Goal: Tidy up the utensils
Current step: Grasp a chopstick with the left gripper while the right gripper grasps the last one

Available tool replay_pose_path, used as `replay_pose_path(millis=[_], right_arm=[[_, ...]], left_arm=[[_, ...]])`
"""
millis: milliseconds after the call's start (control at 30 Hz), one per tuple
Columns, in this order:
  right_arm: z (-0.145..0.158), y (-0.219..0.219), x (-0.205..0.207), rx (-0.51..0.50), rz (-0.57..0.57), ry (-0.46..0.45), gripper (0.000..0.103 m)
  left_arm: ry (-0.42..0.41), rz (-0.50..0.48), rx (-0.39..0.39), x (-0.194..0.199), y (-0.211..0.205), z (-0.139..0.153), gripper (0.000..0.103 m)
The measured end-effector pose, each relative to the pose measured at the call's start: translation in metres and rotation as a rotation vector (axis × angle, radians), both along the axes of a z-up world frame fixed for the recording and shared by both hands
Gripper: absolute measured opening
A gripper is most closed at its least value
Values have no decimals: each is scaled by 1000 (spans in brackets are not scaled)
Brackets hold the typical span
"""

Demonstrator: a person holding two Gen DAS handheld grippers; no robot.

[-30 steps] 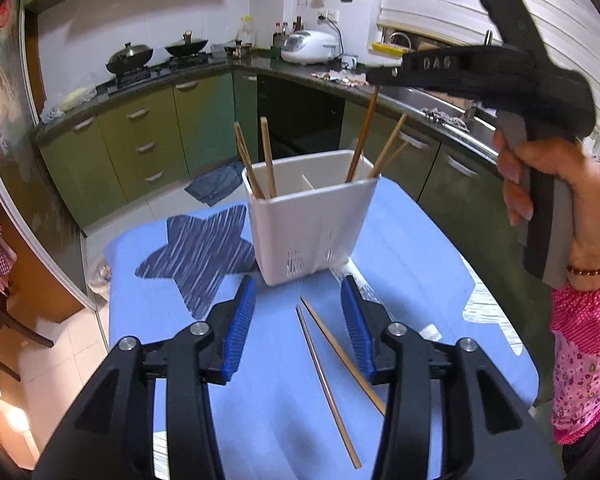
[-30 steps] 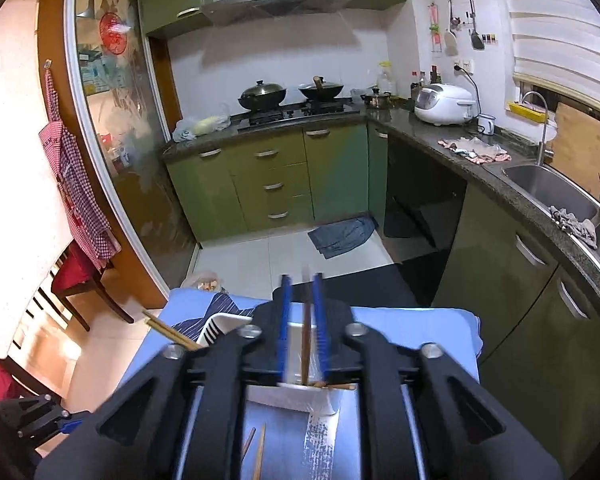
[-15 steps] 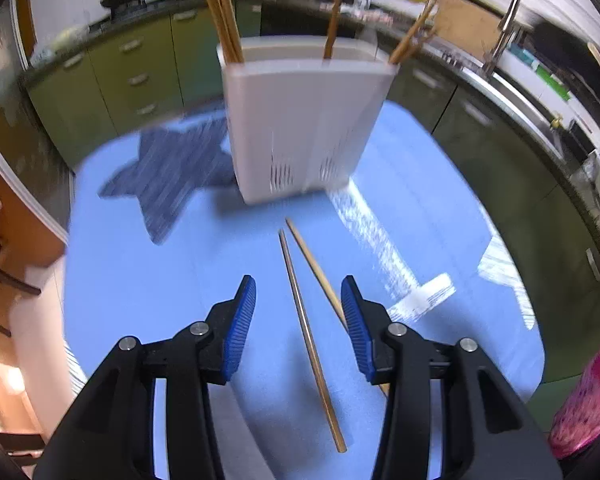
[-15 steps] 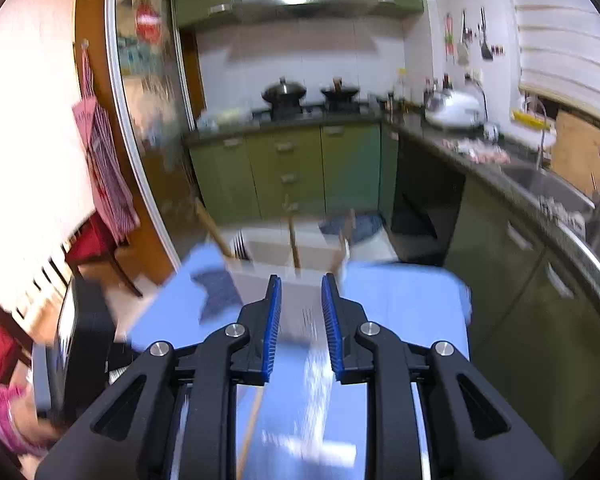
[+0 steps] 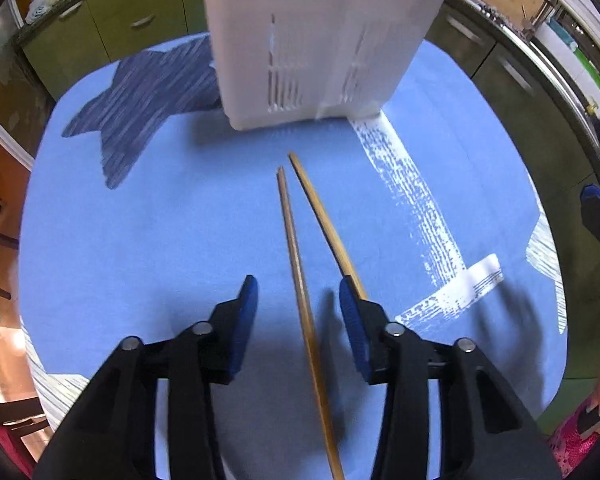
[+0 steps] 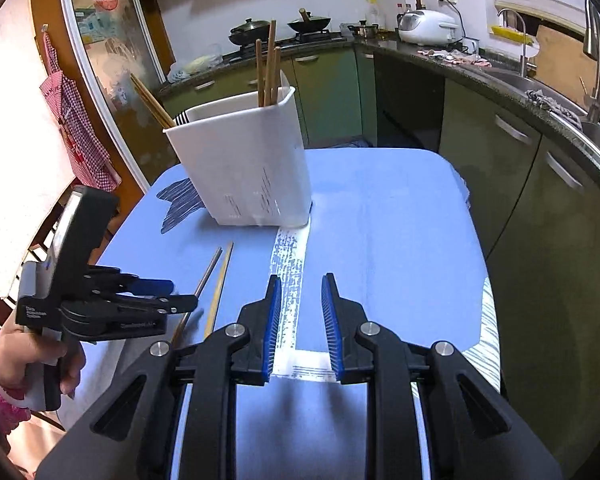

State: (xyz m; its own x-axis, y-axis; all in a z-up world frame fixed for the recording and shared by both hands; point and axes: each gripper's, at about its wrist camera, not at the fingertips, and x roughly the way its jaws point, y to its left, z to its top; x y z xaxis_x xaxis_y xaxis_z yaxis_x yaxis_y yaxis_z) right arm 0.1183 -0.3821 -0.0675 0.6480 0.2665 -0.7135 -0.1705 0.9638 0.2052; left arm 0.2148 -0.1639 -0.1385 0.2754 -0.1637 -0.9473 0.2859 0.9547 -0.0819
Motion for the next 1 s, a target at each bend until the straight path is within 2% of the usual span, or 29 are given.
replay_pose_path(millis=[33, 67, 133, 433, 733, 1000], right_arm=[[0, -1, 0, 2, 3, 0, 30], [0, -1, 0, 4, 5, -2, 31], [2, 1, 2, 9, 10, 0, 31], [5, 2, 7, 16, 3, 6, 31], [2, -5, 8, 13, -17, 22, 31], [-8, 6, 19, -14, -9, 69, 31]], left_arm=[[5, -1, 3, 0, -2, -2, 34], [6, -1, 9, 0, -3, -4, 34], [7, 2, 19, 0, -4, -6, 27], [-2, 18, 49, 6, -8, -10, 8], [-25, 18, 28, 7, 3, -2, 6], [-146, 33, -42, -19, 30, 46, 6]])
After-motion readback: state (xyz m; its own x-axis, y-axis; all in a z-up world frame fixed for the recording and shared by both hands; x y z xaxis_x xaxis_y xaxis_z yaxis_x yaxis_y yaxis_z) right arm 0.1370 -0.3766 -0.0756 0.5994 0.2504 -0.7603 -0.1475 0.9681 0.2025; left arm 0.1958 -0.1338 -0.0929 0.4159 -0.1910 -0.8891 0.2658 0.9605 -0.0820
